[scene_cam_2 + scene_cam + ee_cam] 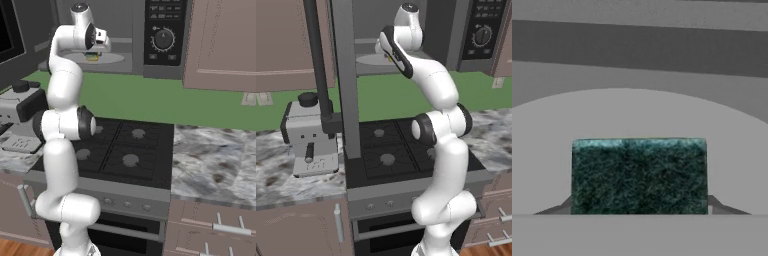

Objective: Place the sponge inside the microwave to prepare for sanitizing.

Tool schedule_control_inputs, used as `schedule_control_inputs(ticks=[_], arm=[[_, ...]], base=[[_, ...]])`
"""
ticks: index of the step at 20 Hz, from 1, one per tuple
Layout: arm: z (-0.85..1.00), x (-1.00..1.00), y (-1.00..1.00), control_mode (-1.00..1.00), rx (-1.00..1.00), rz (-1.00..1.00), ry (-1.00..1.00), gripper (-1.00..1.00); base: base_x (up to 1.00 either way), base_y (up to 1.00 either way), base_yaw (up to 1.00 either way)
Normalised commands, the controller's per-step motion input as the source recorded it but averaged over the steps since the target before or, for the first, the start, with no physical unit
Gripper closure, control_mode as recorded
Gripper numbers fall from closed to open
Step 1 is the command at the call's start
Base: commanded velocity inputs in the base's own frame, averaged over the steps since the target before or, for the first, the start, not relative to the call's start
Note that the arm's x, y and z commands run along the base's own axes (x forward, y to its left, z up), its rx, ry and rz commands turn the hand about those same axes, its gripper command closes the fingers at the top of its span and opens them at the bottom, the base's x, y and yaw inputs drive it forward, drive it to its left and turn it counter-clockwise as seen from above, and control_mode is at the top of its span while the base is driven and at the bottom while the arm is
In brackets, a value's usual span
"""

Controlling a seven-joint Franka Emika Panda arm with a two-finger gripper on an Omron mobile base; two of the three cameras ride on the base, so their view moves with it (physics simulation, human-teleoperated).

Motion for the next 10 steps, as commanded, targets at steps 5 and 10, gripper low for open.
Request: schedule_control_inputs(ticks=[5, 10], arm=[[-0.05, 0.01, 0.0, -1.0, 0.0, 0.0, 0.0, -1.0], [0.0, -0.07, 0.0, -1.0, 0.0, 0.0, -0.02, -1.0]], base=[[0.0, 0.0, 0.0], [0.0, 0.0, 0.0]])
